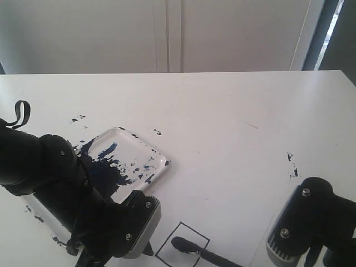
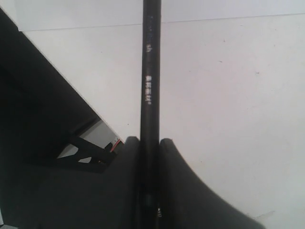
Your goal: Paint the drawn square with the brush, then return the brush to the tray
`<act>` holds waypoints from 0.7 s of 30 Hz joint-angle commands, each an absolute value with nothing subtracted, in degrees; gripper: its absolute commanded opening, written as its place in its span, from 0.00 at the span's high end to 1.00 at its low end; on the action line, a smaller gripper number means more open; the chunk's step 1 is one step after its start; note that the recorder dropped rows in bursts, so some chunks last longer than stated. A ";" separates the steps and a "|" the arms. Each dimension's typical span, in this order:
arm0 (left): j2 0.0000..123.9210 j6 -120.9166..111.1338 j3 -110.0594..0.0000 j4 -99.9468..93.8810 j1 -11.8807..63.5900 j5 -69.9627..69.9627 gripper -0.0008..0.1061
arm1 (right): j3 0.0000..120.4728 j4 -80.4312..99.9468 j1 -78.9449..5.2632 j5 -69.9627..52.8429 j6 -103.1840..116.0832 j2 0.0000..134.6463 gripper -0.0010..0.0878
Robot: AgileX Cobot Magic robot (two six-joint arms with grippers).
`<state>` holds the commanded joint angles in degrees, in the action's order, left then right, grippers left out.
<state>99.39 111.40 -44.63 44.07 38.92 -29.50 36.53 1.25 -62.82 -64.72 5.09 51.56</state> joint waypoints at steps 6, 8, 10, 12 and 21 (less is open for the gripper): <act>99.39 111.40 -44.63 43.16 38.92 -29.71 0.37 | 36.53 1.25 -62.82 -64.88 5.09 51.56 0.99; 99.39 111.40 -44.63 43.16 38.92 -29.71 0.37 | 36.53 1.25 -62.82 -65.08 5.09 51.56 0.99; 99.39 111.40 -44.63 43.03 38.92 -29.69 0.37 | 36.53 1.25 -62.82 -65.23 5.09 51.56 0.99; 99.39 111.40 -44.63 42.91 38.92 -29.69 0.37 | 36.53 1.25 -62.82 -65.23 5.09 51.56 0.99; 99.39 111.40 -44.63 41.72 38.92 -29.96 0.37 | 36.53 2.46 -62.82 -65.08 5.09 51.56 0.99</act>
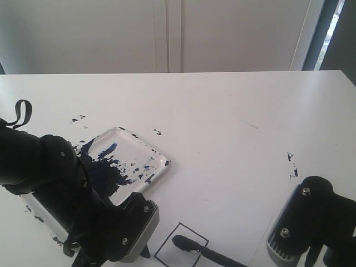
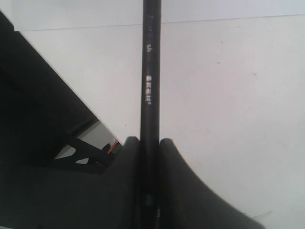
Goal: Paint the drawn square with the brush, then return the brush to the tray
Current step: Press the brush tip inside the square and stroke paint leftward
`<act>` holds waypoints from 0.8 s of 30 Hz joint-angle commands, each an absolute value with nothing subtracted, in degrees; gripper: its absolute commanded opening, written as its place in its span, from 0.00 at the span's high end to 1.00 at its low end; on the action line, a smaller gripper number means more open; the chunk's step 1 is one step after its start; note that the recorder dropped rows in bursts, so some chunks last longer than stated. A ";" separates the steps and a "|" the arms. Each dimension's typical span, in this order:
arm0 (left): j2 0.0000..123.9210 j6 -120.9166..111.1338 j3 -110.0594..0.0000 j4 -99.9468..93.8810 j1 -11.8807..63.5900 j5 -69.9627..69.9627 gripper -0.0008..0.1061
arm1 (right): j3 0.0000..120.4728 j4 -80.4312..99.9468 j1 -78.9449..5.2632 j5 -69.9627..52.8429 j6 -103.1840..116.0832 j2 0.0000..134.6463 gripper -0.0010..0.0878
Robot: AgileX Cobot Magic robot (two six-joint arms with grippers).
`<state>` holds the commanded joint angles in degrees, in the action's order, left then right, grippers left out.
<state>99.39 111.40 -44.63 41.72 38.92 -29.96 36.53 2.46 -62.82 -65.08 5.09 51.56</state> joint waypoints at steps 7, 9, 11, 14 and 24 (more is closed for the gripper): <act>99.39 111.40 -44.63 41.72 38.92 -29.96 0.37 | 36.53 2.58 -62.82 -65.08 5.09 51.56 0.99; 99.39 111.40 -44.63 41.72 38.92 -29.96 0.37 | 36.53 2.58 -62.82 -65.08 5.09 51.56 0.99; 99.39 111.40 -44.63 41.72 38.92 -29.96 0.37 | 36.53 2.58 -62.82 -65.19 5.09 51.56 0.99; 99.39 111.40 -44.63 41.72 38.92 -29.96 0.37 | 36.53 2.58 -62.82 -65.19 4.60 51.56 0.99; 99.39 111.40 -44.63 41.72 38.92 -30.10 0.37 | 36.53 1.06 -62.82 -65.19 2.84 51.56 0.99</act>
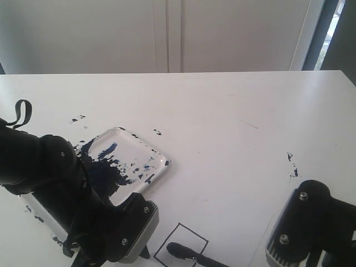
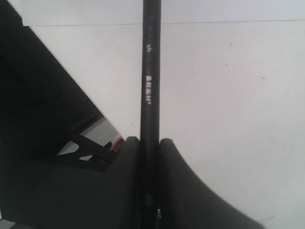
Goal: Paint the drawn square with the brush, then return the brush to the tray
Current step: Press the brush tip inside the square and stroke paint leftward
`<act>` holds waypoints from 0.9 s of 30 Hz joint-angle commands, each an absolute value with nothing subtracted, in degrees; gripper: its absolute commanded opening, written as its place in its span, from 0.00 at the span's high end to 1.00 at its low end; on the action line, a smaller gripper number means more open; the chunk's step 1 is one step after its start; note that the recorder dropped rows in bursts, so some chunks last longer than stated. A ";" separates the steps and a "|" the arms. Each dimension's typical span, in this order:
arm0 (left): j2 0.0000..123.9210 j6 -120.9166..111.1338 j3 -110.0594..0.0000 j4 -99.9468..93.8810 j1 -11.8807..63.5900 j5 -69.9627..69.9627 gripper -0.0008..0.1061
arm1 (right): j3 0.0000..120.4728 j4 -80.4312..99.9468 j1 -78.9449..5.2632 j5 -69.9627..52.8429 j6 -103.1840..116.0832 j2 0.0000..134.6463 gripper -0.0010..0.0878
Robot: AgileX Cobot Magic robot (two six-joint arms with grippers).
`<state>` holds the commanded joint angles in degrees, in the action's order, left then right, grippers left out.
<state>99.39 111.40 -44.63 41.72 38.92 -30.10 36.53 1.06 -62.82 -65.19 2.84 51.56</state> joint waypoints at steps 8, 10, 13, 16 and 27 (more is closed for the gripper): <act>99.39 111.40 -44.63 41.72 38.92 -30.10 0.37 | 36.53 2.79 -62.82 -65.30 3.09 51.56 0.99; 99.39 111.40 -44.63 41.72 38.92 -30.10 0.37 | 36.53 2.79 -62.82 -65.41 3.09 51.56 0.99; 99.39 111.40 -44.63 41.72 38.92 -30.10 0.37 | 36.53 3.39 -62.82 -65.31 3.09 51.56 0.99; 99.39 111.40 -44.63 41.72 38.92 -30.10 0.37 | 36.53 4.74 -62.82 -64.88 3.09 51.56 0.99; 99.39 111.40 -44.63 41.72 38.92 -30.32 0.37 | 36.53 4.85 -62.82 -63.02 2.75 55.44 0.99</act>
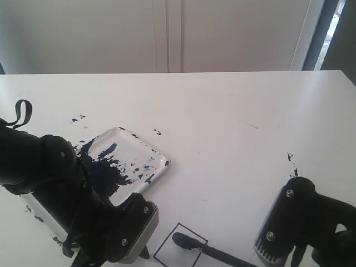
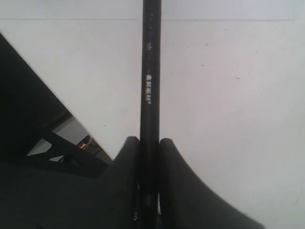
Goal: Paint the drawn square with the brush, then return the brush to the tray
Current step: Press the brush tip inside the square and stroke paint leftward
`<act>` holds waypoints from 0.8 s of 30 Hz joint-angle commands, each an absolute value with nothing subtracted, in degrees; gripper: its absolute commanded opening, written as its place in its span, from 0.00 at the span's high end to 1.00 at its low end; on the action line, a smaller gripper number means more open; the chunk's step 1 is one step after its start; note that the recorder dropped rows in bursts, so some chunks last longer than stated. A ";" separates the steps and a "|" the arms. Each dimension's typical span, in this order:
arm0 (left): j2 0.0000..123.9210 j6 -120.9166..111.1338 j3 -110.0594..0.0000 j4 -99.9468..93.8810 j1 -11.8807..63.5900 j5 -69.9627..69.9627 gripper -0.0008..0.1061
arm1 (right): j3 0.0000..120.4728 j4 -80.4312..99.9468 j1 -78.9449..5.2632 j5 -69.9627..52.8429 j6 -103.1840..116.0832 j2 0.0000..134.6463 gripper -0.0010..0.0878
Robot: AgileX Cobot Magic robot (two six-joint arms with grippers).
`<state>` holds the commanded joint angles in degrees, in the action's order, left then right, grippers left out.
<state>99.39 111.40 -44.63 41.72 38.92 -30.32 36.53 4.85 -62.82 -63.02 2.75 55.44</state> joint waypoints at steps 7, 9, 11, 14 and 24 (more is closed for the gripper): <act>99.39 111.40 -44.63 41.60 38.92 -30.43 0.37 | 36.53 0.00 -62.82 -63.09 -0.54 55.44 0.99; 99.39 111.40 -44.63 41.60 38.92 -30.43 0.37 | 36.53 -0.78 -62.82 -63.49 -1.34 55.44 0.99; 99.39 111.40 -44.63 41.60 38.92 -30.43 0.37 | 36.53 -1.16 -62.82 -64.29 -1.71 55.44 0.99; 99.39 111.40 -44.63 41.60 38.92 -30.43 0.37 | 36.53 -1.45 -62.82 -64.29 -1.87 55.44 0.99; 99.39 111.40 -44.63 41.60 38.92 -30.43 0.37 | 36.53 -3.74 -62.82 -64.07 -3.49 55.44 0.99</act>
